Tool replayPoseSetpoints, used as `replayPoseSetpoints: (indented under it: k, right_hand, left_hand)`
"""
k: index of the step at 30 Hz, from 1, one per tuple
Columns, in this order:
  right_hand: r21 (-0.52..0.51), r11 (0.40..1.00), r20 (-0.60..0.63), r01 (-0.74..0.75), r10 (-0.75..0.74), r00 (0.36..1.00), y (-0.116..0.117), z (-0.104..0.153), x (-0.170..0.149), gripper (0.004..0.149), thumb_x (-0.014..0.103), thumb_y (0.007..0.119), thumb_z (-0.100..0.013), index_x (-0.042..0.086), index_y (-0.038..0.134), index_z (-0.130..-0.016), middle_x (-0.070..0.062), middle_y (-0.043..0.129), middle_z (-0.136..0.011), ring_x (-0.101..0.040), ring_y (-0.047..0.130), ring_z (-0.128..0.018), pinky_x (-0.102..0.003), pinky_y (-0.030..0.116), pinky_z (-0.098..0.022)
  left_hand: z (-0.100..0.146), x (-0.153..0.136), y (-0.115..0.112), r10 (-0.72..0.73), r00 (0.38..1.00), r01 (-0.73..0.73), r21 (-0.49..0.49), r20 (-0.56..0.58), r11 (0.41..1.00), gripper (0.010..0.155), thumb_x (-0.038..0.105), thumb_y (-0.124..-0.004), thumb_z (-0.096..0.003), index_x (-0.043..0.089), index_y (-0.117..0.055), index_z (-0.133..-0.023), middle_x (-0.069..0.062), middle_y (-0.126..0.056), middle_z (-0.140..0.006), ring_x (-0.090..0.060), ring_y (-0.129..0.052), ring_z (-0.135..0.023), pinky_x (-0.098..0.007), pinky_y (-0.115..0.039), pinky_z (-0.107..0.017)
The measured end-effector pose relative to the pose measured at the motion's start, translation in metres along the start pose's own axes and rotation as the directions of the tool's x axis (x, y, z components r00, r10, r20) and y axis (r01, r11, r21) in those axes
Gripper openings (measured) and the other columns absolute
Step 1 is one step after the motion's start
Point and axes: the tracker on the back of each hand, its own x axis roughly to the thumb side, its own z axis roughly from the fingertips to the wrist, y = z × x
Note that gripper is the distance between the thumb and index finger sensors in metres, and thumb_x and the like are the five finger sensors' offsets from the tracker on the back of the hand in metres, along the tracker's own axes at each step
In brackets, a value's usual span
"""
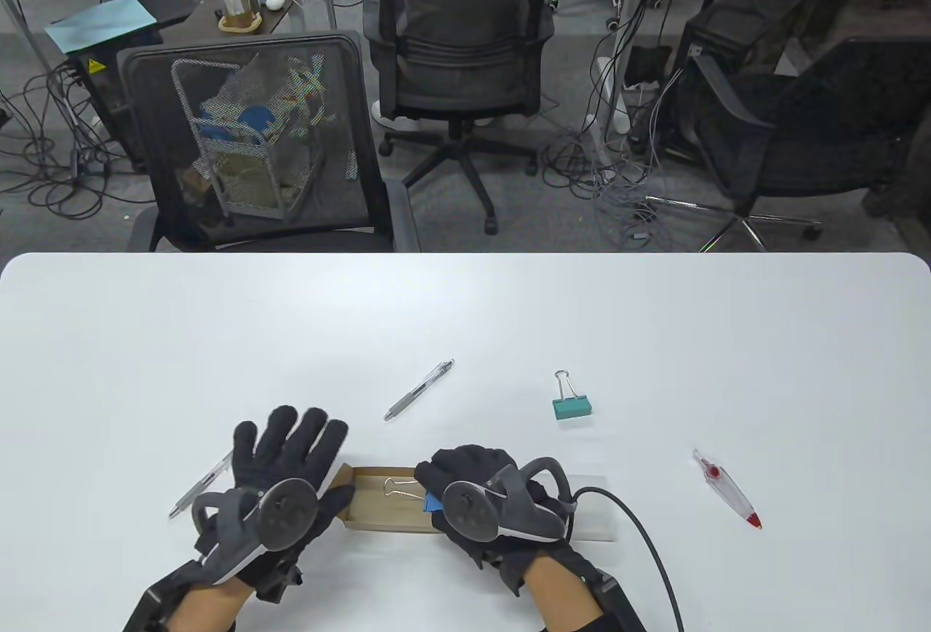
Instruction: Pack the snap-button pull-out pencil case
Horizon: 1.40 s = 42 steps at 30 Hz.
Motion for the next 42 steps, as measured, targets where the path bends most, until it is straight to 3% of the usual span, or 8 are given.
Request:
replayPoseSetpoints:
  k: [5, 12, 23, 29, 36, 42]
  right_hand:
    - [0.009, 1.0, 0.026, -0.005, 0.005, 1.0, 0.003, 0.001, 0.006, 0.066, 0.058, 0.083, -0.036, 0.04, 0.068, -0.098, 0.012, 0.074, -0.106, -0.021, 0.078, -0.096, -0.046, 0.07, -0.072]
    - [0.022, 0.999, 0.046, 0.033, -0.034, 0.998, 0.006, -0.001, 0.01, 0.066, 0.057, 0.083, -0.036, 0.04, 0.068, -0.097, 0.013, 0.074, -0.106, -0.021, 0.078, -0.096, -0.045, 0.07, -0.072]
    - [0.034, 0.999, 0.031, 0.035, -0.036, 0.999, 0.001, 0.001, 0.007, 0.07, 0.058, 0.082, -0.036, 0.039, 0.062, -0.1, 0.01, 0.069, -0.109, -0.021, 0.076, -0.098, -0.046, 0.068, -0.073]
    - [0.025, 0.998, -0.052, 0.057, -0.056, 0.997, -0.014, 0.017, -0.031, 0.085, 0.066, 0.082, -0.033, 0.036, 0.05, -0.106, 0.004, 0.059, -0.115, -0.027, 0.066, -0.103, -0.054, 0.059, -0.076]
    - [0.262, 0.962, -0.231, 0.082, -0.02, 0.973, 0.006, 0.041, -0.084, 0.097, 0.069, 0.085, -0.03, 0.035, 0.04, -0.109, 0.001, 0.045, -0.121, -0.033, 0.052, -0.108, -0.063, 0.044, -0.077]
    - [0.327, 0.942, -0.249, 0.083, 0.001, 0.969, 0.027, 0.041, -0.092, 0.09, 0.064, 0.086, -0.032, 0.034, 0.046, -0.108, 0.004, 0.053, -0.118, -0.03, 0.059, -0.106, -0.063, 0.046, -0.076]
  left_hand:
    - [-0.006, 0.025, -0.02, -0.089, 0.994, 0.094, -0.073, 0.068, 0.993, 0.068, 0.058, -0.085, -0.0332, 0.043, -0.072, -0.098, 0.014, -0.08, -0.105, -0.022, -0.074, -0.11, -0.063, -0.039, -0.084]
    - [-0.007, 0.038, -0.032, -0.144, 0.985, 0.149, -0.044, 0.1, 0.988, 0.057, 0.052, -0.089, -0.033, 0.04, -0.085, -0.088, 0.013, -0.094, -0.09, -0.019, -0.09, -0.094, -0.06, -0.048, -0.083]
    - [-0.005, 0.042, -0.036, -0.125, 0.984, 0.127, -0.012, 0.128, 0.992, 0.052, 0.048, -0.09, -0.0333, 0.035, -0.091, -0.084, 0.01, -0.098, -0.081, -0.019, -0.096, -0.085, -0.059, -0.053, -0.082]
    - [-0.004, 0.039, -0.034, -0.124, 0.985, 0.126, -0.012, 0.116, 0.992, 0.052, 0.048, -0.09, -0.0331, 0.036, -0.09, -0.084, 0.01, -0.098, -0.082, -0.019, -0.095, -0.085, -0.059, -0.053, -0.082]
    - [-0.004, 0.035, -0.033, -0.116, 0.989, 0.118, -0.014, 0.097, 0.993, 0.052, 0.048, -0.09, -0.0332, 0.036, -0.09, -0.084, 0.01, -0.098, -0.082, -0.019, -0.095, -0.085, -0.059, -0.053, -0.082]
    - [-0.004, 0.036, -0.035, -0.133, 0.987, 0.135, -0.018, 0.092, 0.991, 0.052, 0.048, -0.09, -0.0332, 0.036, -0.09, -0.084, 0.01, -0.098, -0.082, -0.019, -0.095, -0.085, -0.059, -0.054, -0.082]
